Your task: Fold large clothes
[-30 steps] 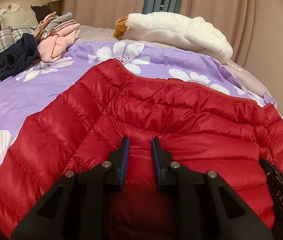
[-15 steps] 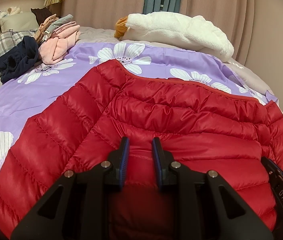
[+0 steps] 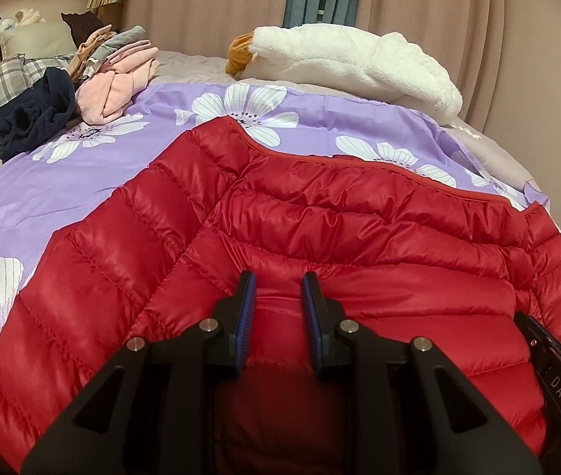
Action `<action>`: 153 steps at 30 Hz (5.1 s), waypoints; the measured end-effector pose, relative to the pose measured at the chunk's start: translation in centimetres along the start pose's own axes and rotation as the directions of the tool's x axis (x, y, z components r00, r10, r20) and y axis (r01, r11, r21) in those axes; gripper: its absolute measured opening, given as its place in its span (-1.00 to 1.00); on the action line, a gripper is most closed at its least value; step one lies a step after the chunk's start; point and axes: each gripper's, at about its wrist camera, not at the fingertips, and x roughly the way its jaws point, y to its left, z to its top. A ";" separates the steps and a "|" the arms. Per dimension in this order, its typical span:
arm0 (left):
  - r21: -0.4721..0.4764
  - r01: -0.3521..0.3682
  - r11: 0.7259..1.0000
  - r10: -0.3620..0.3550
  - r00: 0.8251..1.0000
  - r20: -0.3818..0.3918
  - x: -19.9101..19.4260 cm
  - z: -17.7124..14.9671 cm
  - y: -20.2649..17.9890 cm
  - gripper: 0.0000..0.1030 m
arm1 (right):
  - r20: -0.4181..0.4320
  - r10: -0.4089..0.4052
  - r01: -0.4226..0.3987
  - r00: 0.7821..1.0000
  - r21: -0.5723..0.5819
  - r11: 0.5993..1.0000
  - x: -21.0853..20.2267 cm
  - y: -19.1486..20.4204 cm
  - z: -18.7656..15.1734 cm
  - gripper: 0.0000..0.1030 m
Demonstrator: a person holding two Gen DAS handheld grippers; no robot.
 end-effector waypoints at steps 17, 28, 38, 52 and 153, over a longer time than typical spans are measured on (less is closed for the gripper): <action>0.001 0.006 1.000 -0.006 1.000 0.000 0.0 0.0 0.1 -0.51 | 0.001 0.010 -0.010 1.000 0.009 1.000 0.0 -0.2 0.0 -0.67; 0.000 0.008 1.000 -0.008 1.000 0.001 0.0 0.0 0.2 -0.51 | 0.002 0.011 -0.011 1.000 0.010 1.000 0.0 -0.2 0.0 -0.67; -0.001 0.010 1.000 -0.010 1.000 0.001 -0.1 -0.1 0.2 -0.50 | 0.002 0.012 -0.012 1.000 0.012 1.000 0.1 -0.2 0.0 -0.67; 0.034 -0.133 0.991 0.132 0.991 0.036 -1.6 0.1 -0.3 -0.18 | -0.003 -0.017 0.017 1.000 0.008 1.000 -0.3 0.2 0.1 -0.65; -0.592 0.173 0.787 -0.362 0.907 -0.216 -2.1 -3.2 7.0 0.48 | -0.039 -0.106 0.112 0.994 0.287 0.951 -4.8 -10.8 -4.5 0.22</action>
